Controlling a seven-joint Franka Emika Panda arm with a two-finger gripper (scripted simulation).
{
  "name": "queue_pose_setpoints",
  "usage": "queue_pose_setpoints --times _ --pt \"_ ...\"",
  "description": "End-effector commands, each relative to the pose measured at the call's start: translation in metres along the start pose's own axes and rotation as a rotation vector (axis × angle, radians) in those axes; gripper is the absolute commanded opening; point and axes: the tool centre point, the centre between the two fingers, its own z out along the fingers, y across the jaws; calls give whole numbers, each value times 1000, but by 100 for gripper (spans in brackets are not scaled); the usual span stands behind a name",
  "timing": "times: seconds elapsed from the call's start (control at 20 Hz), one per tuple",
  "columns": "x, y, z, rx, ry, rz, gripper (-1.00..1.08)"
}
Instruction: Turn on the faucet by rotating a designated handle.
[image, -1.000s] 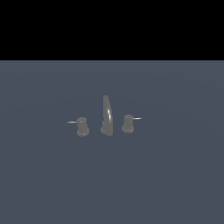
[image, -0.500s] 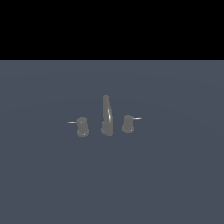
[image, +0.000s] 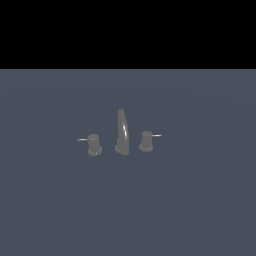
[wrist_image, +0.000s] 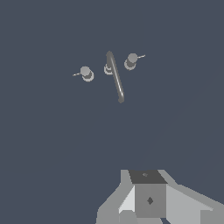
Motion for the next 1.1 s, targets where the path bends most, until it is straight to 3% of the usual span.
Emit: queue_pose_setpoints --times 0.0,1.05 --pt "3 -10 14 1 -1 49 -100" --pt "54 -97 141 10 -7 485 -100"
